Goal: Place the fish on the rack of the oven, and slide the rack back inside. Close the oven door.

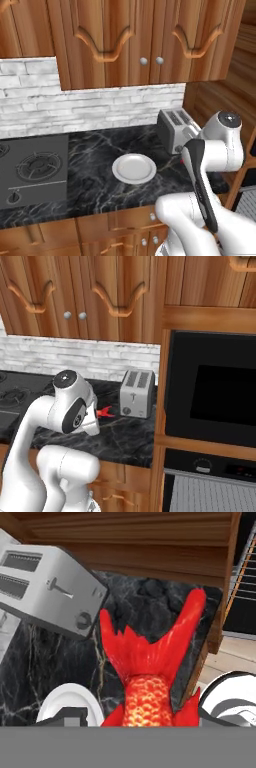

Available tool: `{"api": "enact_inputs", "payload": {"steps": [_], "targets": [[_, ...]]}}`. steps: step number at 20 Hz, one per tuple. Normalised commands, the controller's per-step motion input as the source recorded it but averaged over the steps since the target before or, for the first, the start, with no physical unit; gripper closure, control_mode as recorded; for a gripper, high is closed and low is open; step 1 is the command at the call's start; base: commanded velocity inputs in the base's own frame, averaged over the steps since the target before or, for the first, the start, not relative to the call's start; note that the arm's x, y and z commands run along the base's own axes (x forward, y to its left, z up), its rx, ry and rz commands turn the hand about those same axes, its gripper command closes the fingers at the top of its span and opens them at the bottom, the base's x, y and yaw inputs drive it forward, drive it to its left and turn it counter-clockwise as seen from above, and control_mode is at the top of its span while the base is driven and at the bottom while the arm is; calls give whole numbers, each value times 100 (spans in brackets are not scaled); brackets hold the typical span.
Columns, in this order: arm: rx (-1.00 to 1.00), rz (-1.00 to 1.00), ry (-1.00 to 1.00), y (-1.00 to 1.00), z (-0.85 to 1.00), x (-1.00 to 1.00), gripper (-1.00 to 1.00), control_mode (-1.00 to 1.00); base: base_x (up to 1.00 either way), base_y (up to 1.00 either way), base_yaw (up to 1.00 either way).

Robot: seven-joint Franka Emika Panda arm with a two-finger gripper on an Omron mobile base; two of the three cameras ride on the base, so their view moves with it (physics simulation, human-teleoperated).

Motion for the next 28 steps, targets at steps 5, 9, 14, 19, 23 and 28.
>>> {"api": "enact_inputs", "payload": {"steps": [5,9,14,19,23,28], "targets": [[0,0,0,0,0,0,100,100,-42,6,-4],[0,0,0,0,0,0,100,100,-43,11,-27],[0,0,0,0,0,0,100,100,-10,24,-51],[0,0,0,0,0,0,100,100,-4,45,-54],[0,0,0,0,0,0,100,100,-25,21,-54],[0,0,0,0,0,0,100,100,-35,-3,-49]]}}
